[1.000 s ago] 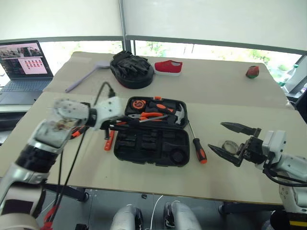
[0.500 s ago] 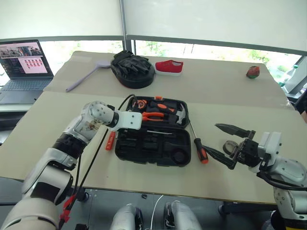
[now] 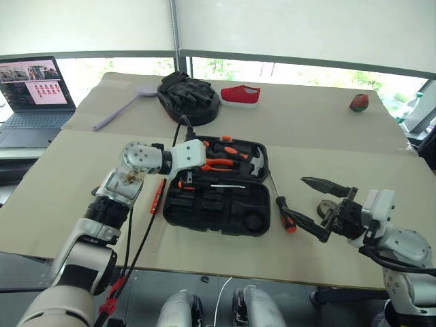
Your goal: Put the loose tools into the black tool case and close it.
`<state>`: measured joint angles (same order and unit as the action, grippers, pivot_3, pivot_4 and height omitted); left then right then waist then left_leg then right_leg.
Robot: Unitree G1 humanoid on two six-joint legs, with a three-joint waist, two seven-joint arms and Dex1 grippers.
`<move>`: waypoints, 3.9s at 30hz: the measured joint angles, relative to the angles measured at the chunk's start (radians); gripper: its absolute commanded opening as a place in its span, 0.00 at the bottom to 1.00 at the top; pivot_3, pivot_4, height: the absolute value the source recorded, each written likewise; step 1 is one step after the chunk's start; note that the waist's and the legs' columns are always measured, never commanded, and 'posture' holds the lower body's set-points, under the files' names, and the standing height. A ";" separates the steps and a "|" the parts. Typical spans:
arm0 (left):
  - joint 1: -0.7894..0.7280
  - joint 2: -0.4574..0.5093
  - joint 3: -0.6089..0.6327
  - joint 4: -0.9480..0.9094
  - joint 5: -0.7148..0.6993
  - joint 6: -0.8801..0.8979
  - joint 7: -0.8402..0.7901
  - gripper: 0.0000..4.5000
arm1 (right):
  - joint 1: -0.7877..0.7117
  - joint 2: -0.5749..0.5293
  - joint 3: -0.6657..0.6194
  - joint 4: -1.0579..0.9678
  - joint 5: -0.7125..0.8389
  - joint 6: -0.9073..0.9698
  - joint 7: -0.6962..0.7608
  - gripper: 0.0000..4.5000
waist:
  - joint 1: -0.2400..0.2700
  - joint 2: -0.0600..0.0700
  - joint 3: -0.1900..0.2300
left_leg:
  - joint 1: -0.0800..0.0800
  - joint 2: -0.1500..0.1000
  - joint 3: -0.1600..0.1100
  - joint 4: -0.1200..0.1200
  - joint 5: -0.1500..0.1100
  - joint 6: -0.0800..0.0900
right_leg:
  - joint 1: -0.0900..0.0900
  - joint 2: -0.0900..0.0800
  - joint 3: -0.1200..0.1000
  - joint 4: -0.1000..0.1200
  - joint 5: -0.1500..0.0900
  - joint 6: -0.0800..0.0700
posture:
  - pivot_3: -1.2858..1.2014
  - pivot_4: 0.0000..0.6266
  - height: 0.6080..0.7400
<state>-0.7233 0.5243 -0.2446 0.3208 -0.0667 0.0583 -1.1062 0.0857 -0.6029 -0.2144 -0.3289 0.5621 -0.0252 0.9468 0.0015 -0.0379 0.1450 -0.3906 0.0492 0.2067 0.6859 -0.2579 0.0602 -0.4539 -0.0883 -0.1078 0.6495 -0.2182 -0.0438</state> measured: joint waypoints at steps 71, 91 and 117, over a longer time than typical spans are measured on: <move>0.542 0.145 0.379 -0.471 -0.532 0.065 -0.263 1.00 | -0.234 0.215 0.002 -0.228 -0.050 1.331 -0.867 0.23 | 0.004 0.012 -0.007 | 0.001 -0.001 -0.015 0.000 -0.012 -0.007 | 0.013 -0.005 -0.014 -0.007 -0.006 0.004 | 0.52 0.24 1.00; 0.698 0.153 0.488 -0.383 -0.503 -0.027 -0.197 1.00 | -0.635 -0.121 0.480 -0.079 -0.227 0.707 -0.148 0.23 | -0.024 0.014 -0.004 | 0.005 0.001 -0.014 -0.007 -0.007 -0.002 | 0.011 -0.002 -0.015 -0.007 -0.008 0.001 | 0.52 0.24 1.00; 0.736 0.143 0.517 -0.535 -0.520 0.012 -0.043 1.00 | -0.820 -0.055 0.712 0.316 -0.541 0.477 0.093 0.63 | -0.014 0.014 -0.004 | -0.009 -0.001 -0.013 0.000 -0.004 -0.006 | -0.001 -0.007 -0.016 -0.002 -0.004 0.001 | 0.52 0.24 1.00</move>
<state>0.0125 0.6669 0.2723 -0.2146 -0.5870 0.0701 -1.1495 -0.7344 -0.6574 0.4978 -0.0128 0.0216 0.4520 1.0394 -0.0126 -0.0239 0.1407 -0.3995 0.0487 0.1938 0.6862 -0.2614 0.0544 -0.4550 -0.0953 -0.1236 0.6477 -0.2222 -0.0432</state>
